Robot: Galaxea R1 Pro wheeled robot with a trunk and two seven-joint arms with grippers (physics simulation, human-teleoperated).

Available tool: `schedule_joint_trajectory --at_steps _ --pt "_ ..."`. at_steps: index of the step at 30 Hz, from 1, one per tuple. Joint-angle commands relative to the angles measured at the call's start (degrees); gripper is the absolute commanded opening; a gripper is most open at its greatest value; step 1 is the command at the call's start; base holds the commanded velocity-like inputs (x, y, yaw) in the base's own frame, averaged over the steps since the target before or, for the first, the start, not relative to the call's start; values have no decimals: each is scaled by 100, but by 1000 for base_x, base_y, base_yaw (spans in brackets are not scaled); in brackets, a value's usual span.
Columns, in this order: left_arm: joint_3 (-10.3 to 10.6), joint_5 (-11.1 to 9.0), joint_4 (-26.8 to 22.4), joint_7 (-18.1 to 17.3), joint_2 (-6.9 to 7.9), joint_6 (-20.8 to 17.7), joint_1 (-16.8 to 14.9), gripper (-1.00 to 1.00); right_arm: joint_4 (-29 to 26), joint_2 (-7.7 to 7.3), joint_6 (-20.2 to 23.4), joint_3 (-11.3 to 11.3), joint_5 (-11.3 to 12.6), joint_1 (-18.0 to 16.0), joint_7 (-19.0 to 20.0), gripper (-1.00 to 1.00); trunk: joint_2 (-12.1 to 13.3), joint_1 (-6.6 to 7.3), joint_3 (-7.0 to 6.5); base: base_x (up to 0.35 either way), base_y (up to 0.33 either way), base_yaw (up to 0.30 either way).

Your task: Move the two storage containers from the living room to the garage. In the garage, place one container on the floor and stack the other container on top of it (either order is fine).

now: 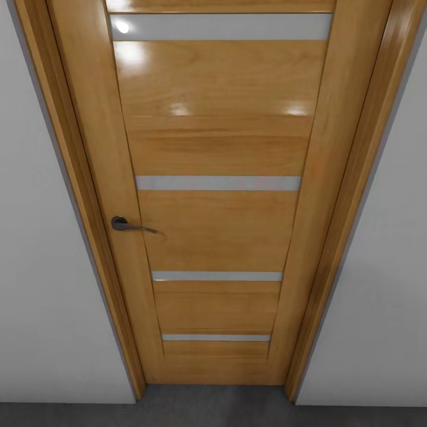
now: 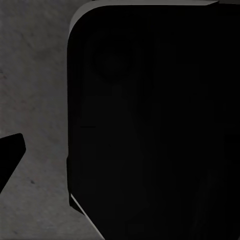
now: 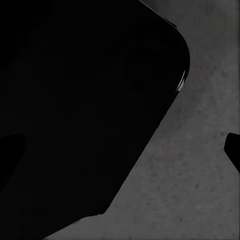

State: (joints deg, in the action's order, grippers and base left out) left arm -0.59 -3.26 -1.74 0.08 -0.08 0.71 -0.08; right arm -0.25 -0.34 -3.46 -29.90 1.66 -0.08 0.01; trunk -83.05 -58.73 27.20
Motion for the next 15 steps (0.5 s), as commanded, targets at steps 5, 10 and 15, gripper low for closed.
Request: schedule_joint_trajectory --at_steps 5,10,15 --pt "-3 -34 -2 -10 -1 8 -1 100 -40 -35 -38 -27 12 -1 29 100 -3 0 5 0 0 0" --pt "-4 -34 -2 -16 -1 8 -1 100 -920 -150 -13 -18 48 7 92 100 -3 0 5 0 0 0" --pt "-4 -34 -2 -17 -1 8 -1 100 -2310 -559 426 -1 165 8 117 100 -3 0 5 0 0 0"
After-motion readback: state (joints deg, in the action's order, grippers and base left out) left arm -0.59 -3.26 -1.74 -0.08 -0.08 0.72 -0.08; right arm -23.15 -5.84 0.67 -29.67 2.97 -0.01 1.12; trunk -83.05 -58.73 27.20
